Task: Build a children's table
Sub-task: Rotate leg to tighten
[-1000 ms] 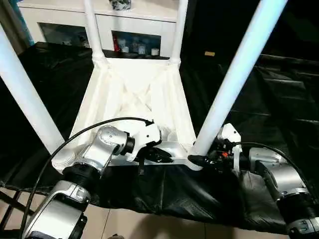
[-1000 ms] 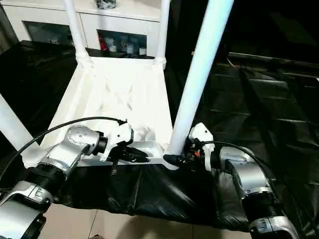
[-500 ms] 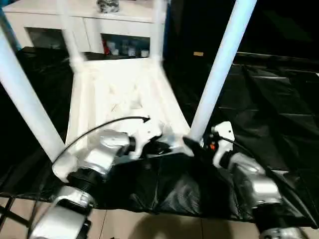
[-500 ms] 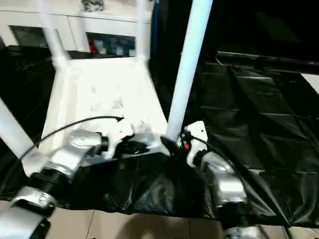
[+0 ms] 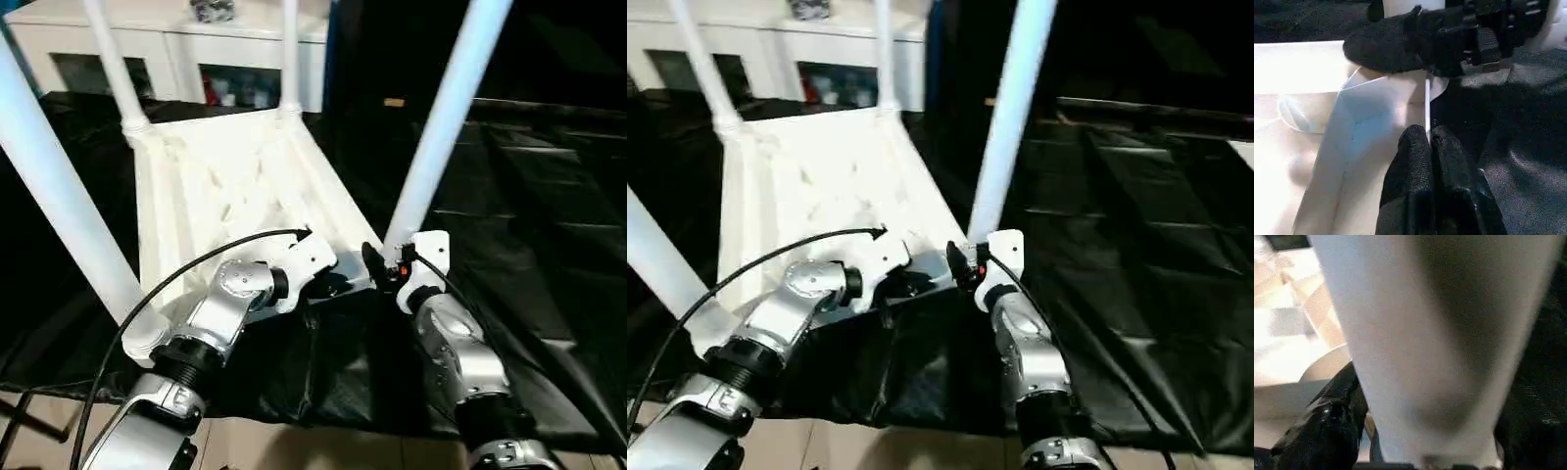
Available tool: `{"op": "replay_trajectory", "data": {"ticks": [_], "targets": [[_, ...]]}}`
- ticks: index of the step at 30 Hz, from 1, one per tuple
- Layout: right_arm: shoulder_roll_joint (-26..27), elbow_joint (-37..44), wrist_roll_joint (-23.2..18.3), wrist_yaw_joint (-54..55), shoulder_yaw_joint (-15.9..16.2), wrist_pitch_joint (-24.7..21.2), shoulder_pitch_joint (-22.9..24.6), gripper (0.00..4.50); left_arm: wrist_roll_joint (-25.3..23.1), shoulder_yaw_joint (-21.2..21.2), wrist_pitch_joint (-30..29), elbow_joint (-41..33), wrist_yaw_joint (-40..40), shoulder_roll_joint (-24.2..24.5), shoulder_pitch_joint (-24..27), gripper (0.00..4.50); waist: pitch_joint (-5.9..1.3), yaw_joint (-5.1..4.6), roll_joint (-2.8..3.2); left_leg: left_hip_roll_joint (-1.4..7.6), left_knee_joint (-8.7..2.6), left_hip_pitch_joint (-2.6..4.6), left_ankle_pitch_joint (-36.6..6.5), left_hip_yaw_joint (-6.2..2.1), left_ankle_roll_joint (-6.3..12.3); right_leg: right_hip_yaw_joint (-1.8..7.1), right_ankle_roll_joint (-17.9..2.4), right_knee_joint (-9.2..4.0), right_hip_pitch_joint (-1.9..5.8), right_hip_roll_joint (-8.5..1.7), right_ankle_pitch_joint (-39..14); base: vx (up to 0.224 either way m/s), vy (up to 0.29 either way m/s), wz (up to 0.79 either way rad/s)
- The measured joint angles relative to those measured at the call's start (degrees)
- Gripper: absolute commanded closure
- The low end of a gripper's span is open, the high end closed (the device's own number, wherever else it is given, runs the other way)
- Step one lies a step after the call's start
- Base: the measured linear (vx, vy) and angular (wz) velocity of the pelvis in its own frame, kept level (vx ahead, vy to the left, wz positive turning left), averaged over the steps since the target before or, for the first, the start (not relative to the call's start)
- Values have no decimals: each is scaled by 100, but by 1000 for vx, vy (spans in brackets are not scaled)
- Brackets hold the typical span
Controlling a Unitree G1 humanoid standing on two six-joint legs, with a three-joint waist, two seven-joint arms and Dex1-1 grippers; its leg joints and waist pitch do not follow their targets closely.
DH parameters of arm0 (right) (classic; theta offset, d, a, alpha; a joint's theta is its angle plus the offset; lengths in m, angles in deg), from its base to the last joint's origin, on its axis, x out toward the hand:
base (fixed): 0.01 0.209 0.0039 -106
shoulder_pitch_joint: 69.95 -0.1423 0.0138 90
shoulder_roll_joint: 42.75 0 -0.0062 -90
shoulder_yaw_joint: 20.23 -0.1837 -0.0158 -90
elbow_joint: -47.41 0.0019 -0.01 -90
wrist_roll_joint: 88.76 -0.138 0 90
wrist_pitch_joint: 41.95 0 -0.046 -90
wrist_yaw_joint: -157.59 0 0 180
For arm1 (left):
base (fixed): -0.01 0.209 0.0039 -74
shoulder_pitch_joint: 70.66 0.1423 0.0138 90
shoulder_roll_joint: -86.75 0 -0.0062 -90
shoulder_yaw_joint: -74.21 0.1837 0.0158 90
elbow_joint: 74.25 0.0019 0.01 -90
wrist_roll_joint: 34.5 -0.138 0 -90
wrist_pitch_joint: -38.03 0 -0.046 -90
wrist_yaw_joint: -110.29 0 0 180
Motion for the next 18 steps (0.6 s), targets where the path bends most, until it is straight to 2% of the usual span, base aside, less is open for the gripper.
{"op": "replay_trajectory", "data": {"ticks": [3,6,8,10,11,13,15,18], "targets": [[-277,31,27,-279,84,93,76,71,11,15,63,-33,79,24,29,450,8,32,13,0,0,-2,-1,2,0,0,-1,1,-3,0,-1,0,0,0],[-597,250,-67,-726,67,97,238,71,26,74,123,-72,221,48,59,450,11,109,17,0,5,-2,-1,3,0,1,0,1,-2,-2,-1,0,0,0],[-912,557,-301,-1309,54,37,424,71,62,123,146,-102,319,51,69,450,11,176,18,0,9,0,0,5,1,4,0,1,-1,-3,-1,0,0,0],[-1481,1175,-724,-2230,56,-194,780,71,79,184,189,-131,428,62,75,450,13,221,21,3,19,-1,1,9,4,10,12,0,1,-5,-8,0,0,0],[-1895,1501,-941,-2803,49,-344,999,71,88,203,236,-131,486,98,81,450,14,230,20,3,22,1,-2,15,8,21,14,0,8,-4,-9,0,0,0],[-2227,1690,-1119,-3296,-21,-465,1156,71,113,195,254,-126,530,174,85,450,17,186,5,4,24,-7,-3,18,10,26,14,4,18,-2,-9,0,0,0],[-2478,1699,-1166,-3616,-26,-504,1217,71,115,174,261,-101,535,214,83,450,19,149,2,5,36,-4,-2,16,10,27,17,10,16,-1,-7,0,0,0],[-2795,1552,-1111,-3825,-37,-462,1253,71,112,190,377,-65,609,280,69,450,19,162,2,5,42,-6,-2,13,9,26,47,12,16,-1,-24,0,0,0]]}}
